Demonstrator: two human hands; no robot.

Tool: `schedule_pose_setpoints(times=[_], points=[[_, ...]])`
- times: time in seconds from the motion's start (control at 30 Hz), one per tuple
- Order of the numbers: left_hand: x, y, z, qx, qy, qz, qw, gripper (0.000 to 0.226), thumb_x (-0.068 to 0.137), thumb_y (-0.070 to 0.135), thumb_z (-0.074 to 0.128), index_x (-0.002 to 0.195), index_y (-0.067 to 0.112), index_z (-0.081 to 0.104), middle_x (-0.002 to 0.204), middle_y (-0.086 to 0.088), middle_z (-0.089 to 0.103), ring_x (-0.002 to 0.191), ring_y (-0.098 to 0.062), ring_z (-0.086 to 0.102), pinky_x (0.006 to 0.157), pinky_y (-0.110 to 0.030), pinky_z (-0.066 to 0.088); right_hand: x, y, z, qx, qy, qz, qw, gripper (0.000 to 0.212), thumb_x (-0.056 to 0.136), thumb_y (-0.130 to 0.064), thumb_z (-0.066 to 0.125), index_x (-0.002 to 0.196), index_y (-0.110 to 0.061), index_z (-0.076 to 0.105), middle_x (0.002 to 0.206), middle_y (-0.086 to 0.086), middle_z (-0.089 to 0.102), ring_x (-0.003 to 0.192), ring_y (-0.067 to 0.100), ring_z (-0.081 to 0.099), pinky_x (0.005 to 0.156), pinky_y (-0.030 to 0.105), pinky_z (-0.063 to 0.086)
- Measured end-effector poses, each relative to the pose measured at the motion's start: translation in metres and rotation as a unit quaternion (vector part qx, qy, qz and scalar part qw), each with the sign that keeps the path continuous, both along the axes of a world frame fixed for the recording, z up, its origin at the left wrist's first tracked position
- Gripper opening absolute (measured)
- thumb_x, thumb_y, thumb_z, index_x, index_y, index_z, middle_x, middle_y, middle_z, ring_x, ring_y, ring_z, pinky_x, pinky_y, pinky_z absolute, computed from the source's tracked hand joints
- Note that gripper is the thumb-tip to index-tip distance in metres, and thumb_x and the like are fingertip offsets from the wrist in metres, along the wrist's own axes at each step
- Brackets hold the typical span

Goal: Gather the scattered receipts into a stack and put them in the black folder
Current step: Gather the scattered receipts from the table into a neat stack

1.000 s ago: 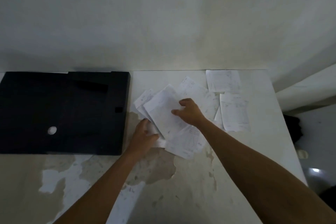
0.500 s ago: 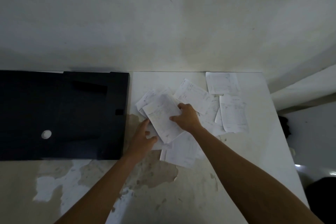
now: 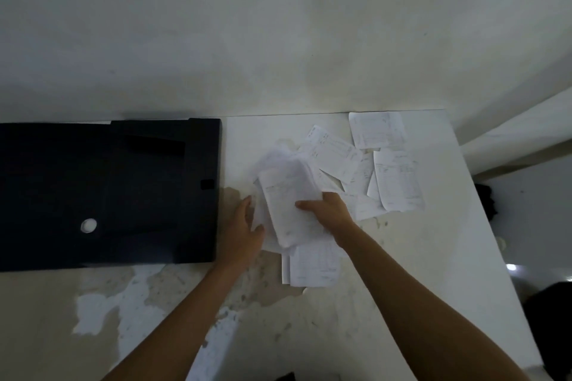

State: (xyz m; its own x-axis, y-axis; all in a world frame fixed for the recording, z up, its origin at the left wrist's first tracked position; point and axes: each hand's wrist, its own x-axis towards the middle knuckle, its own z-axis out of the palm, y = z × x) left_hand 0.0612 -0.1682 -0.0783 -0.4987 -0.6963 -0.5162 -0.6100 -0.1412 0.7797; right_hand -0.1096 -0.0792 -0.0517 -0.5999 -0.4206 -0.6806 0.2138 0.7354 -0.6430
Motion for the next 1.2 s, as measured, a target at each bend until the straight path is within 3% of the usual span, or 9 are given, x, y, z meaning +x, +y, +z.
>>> schedule_pose_setpoints(times=[0.17,0.27,0.37,0.5,0.67,0.8,0.93,1.07,1.2], points=[[0.007,0.012,-0.012,-0.19,-0.148,-0.196,0.95,0.07,0.092,0.033,0.05,0.151,0.018,0.014,0.161,-0.008,0.003,0.149,-0.026,0.003,0.121,-0.045,0.013,0.004,0.067,-0.006,0.074,0.065,-0.182,0.978,0.055,0.066,-0.039,0.075,0.108,-0.006,0.064,0.109,0.013,0.067,0.098,0.033,0.063,0.08,0.05,0.059],[0.009,0.03,-0.015,-0.194,-0.157,-0.248,0.936,0.07,0.095,0.027,0.044,0.152,0.018,0.004,0.161,-0.007,-0.009,0.148,-0.025,-0.009,0.121,-0.045,0.008,0.025,0.088,-0.01,0.166,0.138,-0.162,0.963,0.064,0.075,-0.041,0.071,0.123,-0.001,0.055,0.132,0.016,0.05,0.121,0.041,0.047,0.095,0.055,0.05],[0.009,0.046,-0.013,-0.163,-0.111,-0.251,0.948,0.069,0.097,0.024,0.043,0.153,0.015,0.003,0.162,-0.005,-0.001,0.149,-0.023,-0.002,0.121,-0.043,0.013,0.043,0.089,-0.008,0.178,0.158,-0.106,0.965,0.056,0.084,-0.032,0.067,0.128,0.0,0.053,0.138,0.014,0.042,0.125,0.04,0.04,0.103,0.048,0.041],[0.008,0.069,-0.003,-0.111,-0.035,-0.143,0.983,0.072,0.091,0.014,0.053,0.151,0.016,0.013,0.154,-0.005,0.028,0.14,-0.023,0.03,0.115,-0.043,0.031,0.069,0.078,-0.006,0.15,0.127,-0.118,0.973,0.047,0.079,-0.032,0.069,0.118,-0.006,0.061,0.131,0.013,0.044,0.116,0.037,0.049,0.101,0.047,0.046],[0.009,0.079,0.009,-0.077,-0.025,-0.036,0.996,0.061,0.084,0.006,0.058,0.14,0.012,0.034,0.136,-0.008,0.045,0.126,-0.025,0.045,0.099,-0.031,0.04,0.097,0.067,-0.001,0.032,0.068,-0.146,0.986,0.018,0.078,-0.016,0.072,0.092,-0.007,0.065,0.098,0.016,0.068,0.083,0.028,0.064,0.071,0.044,0.061],[0.02,0.066,0.009,0.062,-0.058,0.056,0.995,0.052,0.084,0.018,0.064,0.133,0.012,0.045,0.129,-0.007,0.057,0.111,-0.025,0.057,0.087,-0.034,0.049,0.099,0.076,0.0,-0.023,-0.028,-0.144,0.989,0.033,0.081,-0.017,0.072,0.112,-0.016,0.059,0.103,0.004,0.065,0.094,0.023,0.063,0.071,0.029,0.055],[0.033,0.057,0.009,0.198,-0.058,0.029,0.978,0.035,0.082,0.028,0.071,0.114,0.022,0.057,0.102,0.003,0.064,0.089,-0.015,0.06,0.075,-0.03,0.051,0.091,0.094,-0.005,-0.057,-0.083,-0.12,0.988,0.039,0.079,-0.018,0.074,0.115,-0.018,0.06,0.112,0.004,0.069,0.103,0.023,0.066,0.087,0.04,0.059],[0.043,0.066,0.008,0.244,-0.051,0.003,0.968,0.059,0.059,0.053,0.081,0.11,0.026,0.064,0.11,0.004,0.068,0.102,-0.019,0.063,0.095,-0.04,0.05,0.089,0.114,-0.004,-0.089,-0.112,-0.092,0.985,0.045,0.075,-0.019,0.078,0.117,-0.015,0.061,0.111,0.005,0.07,0.105,0.024,0.067,0.089,0.045,0.058],[0.045,0.077,0.021,0.299,0.05,0.025,0.953,0.048,0.067,0.046,0.078,0.11,0.03,0.064,0.106,0.002,0.072,0.102,-0.019,0.065,0.093,-0.04,0.051,0.088,0.133,-0.005,-0.117,-0.137,-0.074,0.981,0.047,0.07,-0.018,0.079,0.114,-0.012,0.064,0.109,0.008,0.072,0.103,0.025,0.068,0.086,0.046,0.059]])
